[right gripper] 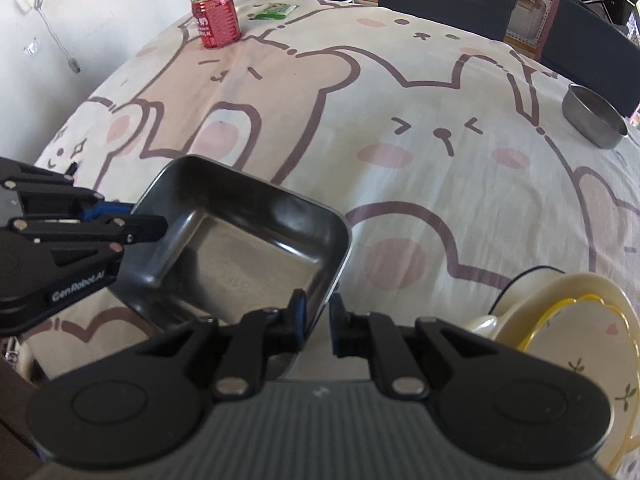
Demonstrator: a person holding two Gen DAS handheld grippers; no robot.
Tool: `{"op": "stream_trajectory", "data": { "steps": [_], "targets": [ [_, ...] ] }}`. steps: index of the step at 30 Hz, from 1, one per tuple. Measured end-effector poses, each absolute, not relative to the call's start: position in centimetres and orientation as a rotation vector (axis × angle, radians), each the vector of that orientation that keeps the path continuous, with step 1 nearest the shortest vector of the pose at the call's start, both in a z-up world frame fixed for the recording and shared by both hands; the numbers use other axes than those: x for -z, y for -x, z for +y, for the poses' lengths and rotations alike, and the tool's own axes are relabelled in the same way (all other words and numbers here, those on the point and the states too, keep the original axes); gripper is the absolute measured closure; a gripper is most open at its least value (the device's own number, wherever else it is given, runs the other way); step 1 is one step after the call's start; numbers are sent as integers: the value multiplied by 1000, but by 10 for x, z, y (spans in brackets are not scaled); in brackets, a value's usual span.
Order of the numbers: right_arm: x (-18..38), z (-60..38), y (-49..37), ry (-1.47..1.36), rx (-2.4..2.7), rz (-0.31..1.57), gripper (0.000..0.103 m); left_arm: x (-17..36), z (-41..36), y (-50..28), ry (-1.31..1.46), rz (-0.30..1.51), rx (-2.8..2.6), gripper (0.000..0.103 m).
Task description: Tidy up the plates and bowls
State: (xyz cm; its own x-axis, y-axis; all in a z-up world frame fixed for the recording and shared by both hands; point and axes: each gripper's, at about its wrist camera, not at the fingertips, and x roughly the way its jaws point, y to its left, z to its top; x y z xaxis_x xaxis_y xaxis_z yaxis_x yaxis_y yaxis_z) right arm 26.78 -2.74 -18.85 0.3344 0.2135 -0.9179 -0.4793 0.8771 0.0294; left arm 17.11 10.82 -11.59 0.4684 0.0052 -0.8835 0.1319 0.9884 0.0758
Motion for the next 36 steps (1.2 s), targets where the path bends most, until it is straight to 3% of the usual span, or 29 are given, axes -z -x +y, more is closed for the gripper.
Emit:
{"op": "stream_trajectory", "data": {
  "steps": [21,36],
  "targets": [
    [202,-32,-279,232,-450,1188,76,129,113,-178,-130,1117,80,84],
    [204,-41,-292,104,-451,1213,78,135,121,-188,-93,1131,60,83]
  ]
}}
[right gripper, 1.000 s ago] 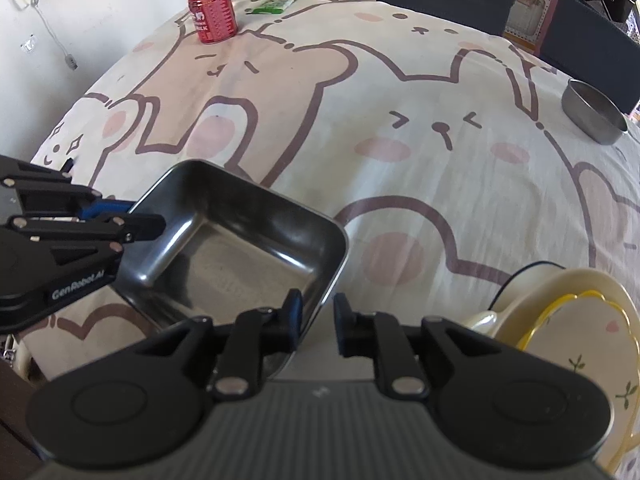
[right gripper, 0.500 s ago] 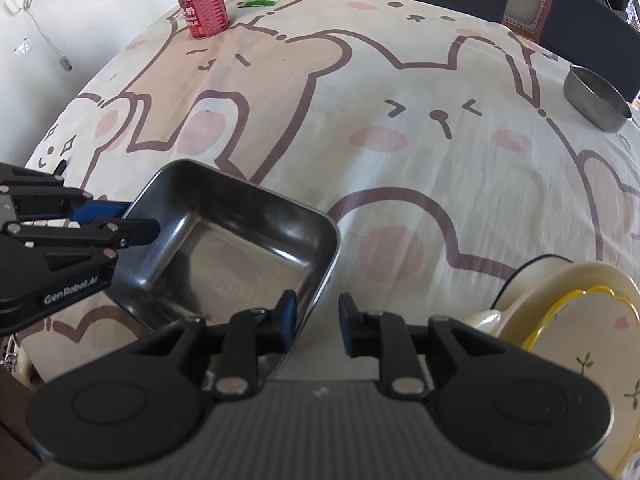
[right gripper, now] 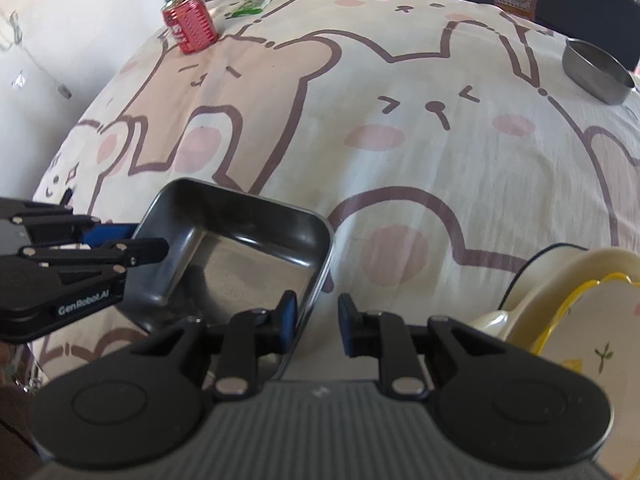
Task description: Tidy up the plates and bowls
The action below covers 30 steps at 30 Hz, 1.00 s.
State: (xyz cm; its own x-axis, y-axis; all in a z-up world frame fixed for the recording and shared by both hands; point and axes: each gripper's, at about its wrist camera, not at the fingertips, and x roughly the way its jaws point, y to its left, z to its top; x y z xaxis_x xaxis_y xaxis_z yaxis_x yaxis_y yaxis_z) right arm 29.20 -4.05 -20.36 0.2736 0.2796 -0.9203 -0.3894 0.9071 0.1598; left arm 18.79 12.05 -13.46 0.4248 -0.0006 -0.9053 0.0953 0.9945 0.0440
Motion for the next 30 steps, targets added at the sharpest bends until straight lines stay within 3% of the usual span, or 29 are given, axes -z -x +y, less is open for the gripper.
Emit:
{"op": "stream_trajectory", "data": {
  "steps": [13,16,23,30],
  "targets": [
    [206,-39,-291,104,-450,1221,79,135,115,-187,-142,1136,62,82],
    [205,-41,-292,82,-449,1222,79,132,117,-186,-112,1135,63,69],
    [197,-41,-288,44,-474,1200,77,127,119,-182,-72,1127,80,59],
    [188,-44,-283,14,-474,1168,66,121,128,-175,-37,1119,78,45]
  ]
}}
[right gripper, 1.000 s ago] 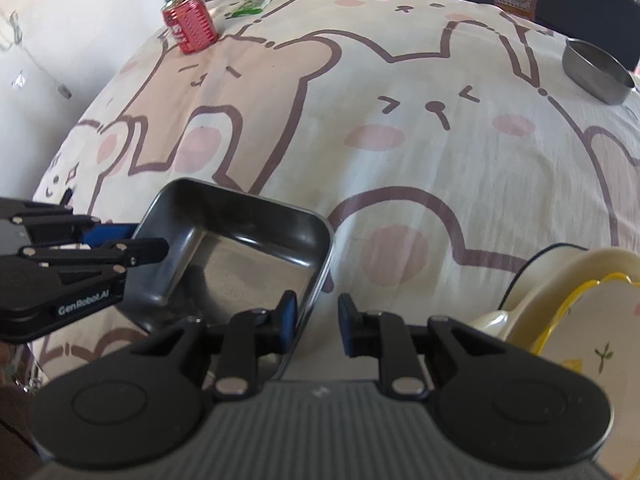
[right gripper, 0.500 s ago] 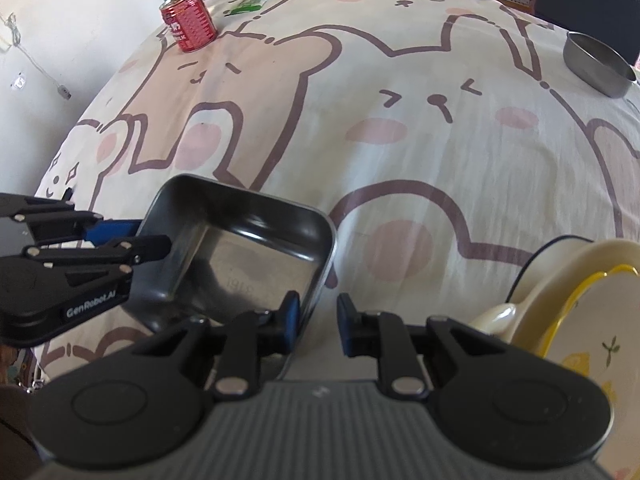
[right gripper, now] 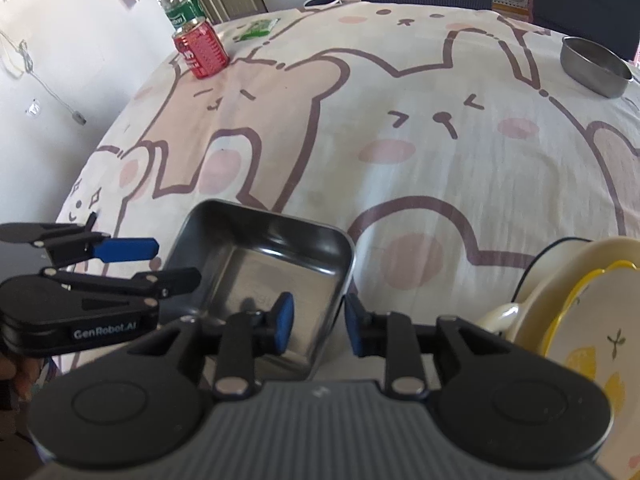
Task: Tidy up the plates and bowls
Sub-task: 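Open both grippers to release the second steel tray, then move the left tool to the grey steel bowl rim while the right tool reaches its other side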
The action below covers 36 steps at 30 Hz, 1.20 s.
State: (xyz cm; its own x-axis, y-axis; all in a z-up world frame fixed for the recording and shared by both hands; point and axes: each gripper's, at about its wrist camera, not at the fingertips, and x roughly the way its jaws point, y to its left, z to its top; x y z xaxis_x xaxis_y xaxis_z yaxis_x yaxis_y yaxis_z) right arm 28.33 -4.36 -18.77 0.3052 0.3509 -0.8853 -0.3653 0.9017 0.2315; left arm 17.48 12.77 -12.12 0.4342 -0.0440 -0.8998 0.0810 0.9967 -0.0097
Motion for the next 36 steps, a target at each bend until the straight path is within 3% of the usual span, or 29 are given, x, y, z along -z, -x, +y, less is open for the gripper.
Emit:
{"op": "stream_trajectory", "data": {
  "steps": [6,9,13,16,24,27,36],
  "targets": [
    [182,-47,-279,16,-471,1141,56,110,139,-167,5,1089,78,28],
    [179,-50,-276,24,-465,1121,45,102,144,-163,32,1070,72,23],
    [169,-55,-273,33,-472,1076,31,89,151,-158,78,1036,68,8],
    [160,-61,-269,42,-468,1032,23,78,156,-155,102,998,57,4],
    [136,-86,-264,16,-449,934,10,54,162,-152,140,916,30,0],
    [126,-101,-264,10,-431,889,1,46,158,-155,152,892,30,0],
    [107,-157,-274,-1,-344,794,0,28,111,-182,146,821,69,0]
  ]
}}
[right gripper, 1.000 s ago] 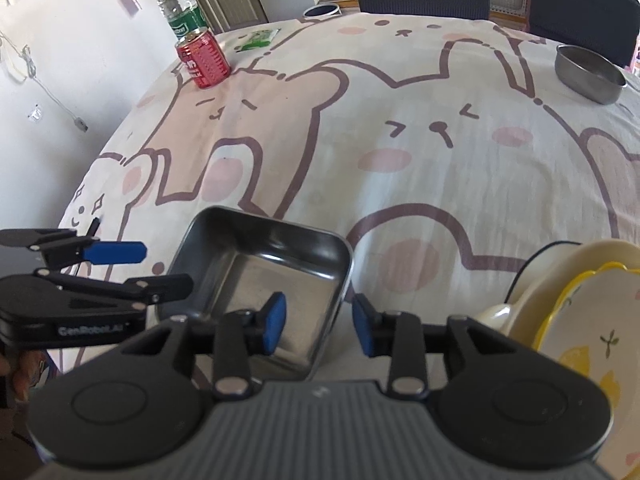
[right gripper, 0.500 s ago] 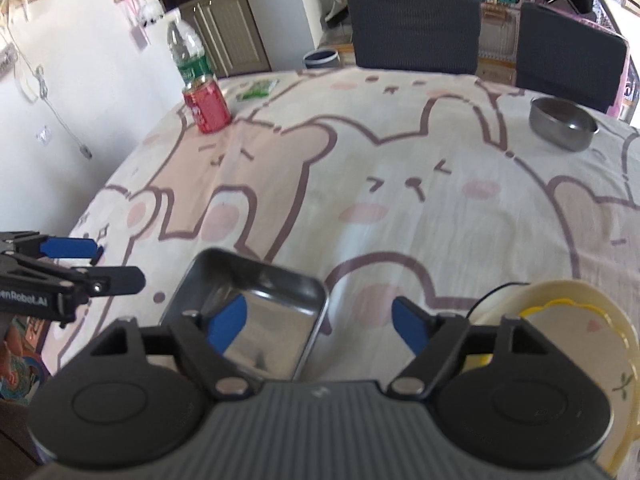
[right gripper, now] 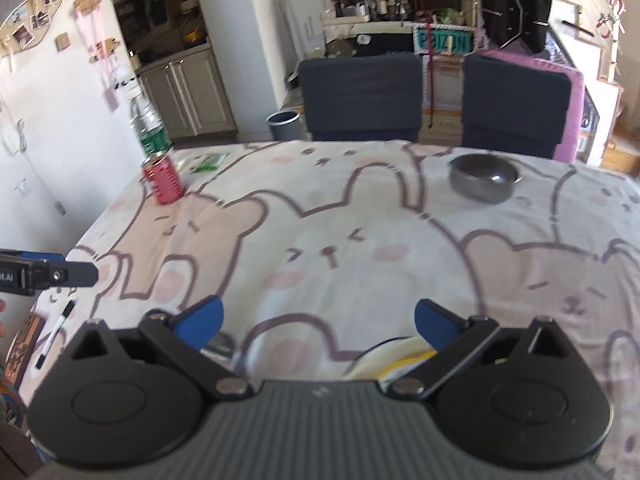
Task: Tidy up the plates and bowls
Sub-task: 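Move the left tool to the grey steel bowl rim while the right tool reaches its other side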
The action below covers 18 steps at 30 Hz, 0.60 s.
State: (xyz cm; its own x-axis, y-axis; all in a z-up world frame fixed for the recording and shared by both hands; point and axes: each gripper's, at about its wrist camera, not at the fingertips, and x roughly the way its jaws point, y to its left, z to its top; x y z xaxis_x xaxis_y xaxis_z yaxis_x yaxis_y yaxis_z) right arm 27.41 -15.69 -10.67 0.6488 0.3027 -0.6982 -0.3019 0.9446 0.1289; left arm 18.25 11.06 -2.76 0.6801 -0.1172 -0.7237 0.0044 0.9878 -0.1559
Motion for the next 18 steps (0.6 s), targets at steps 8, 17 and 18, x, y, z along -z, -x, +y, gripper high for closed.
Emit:
{"op": "stream_trajectory", "data": {
  "steps": [8,17,18],
  "targets": [
    [93,-234,-307,-46,-235,737,0,25,53,-228,160,758,101,0],
    [92,-311,-375,-14,-114,693,0,28,-19,-320,174,703,141,0],
    [92,-319,-385,-21,-110,699,0,32,-26,-333,185,712,153,0]
  ]
}}
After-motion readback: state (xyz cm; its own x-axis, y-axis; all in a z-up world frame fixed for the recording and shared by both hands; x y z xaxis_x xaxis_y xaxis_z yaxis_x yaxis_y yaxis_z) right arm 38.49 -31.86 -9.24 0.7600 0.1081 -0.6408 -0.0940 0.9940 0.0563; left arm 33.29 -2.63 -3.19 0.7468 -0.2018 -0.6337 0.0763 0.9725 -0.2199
